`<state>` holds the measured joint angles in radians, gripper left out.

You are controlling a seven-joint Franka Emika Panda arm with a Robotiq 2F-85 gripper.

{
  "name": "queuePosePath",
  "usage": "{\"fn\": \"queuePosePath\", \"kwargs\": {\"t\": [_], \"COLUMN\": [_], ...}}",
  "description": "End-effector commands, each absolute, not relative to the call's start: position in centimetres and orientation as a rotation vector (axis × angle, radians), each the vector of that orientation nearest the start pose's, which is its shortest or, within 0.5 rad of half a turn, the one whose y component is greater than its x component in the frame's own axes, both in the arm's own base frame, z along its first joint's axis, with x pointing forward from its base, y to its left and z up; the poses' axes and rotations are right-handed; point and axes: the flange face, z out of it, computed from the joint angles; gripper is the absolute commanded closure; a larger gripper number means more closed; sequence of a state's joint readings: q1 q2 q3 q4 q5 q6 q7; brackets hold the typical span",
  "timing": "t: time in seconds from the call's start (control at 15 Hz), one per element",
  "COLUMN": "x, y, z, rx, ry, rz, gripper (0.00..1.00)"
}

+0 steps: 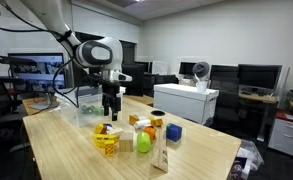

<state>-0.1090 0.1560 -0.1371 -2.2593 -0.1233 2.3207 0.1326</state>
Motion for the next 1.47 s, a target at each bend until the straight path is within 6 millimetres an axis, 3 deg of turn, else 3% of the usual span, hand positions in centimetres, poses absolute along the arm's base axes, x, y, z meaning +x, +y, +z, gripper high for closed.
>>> {"fn": "queuePosePath", "kwargs": {"t": [0.0, 0.33, 0.73, 1.0, 1.07, 1.13, 1.4], "x": [49.9, 51.0, 50.5, 49.9, 49.9, 49.9, 50.3], "y": [-13.7, -15.3, -15.9, -16.4, -16.5, -16.6, -16.7], "z": [27.1, 24.2, 20.9, 21.2, 21.4, 21.6, 23.4], "rx": [-3.227, -3.253, -3.265, -3.263, -3.263, -3.264, -3.259], "ry": [0.416, 0.396, 0.384, 0.431, 0.441, 0.446, 0.472], "rz": [0.181, 0.152, 0.206, 0.234, 0.235, 0.234, 0.222], "gripper": [0.00, 0.00, 0.00, 0.00, 0.25, 0.26, 0.55]}}
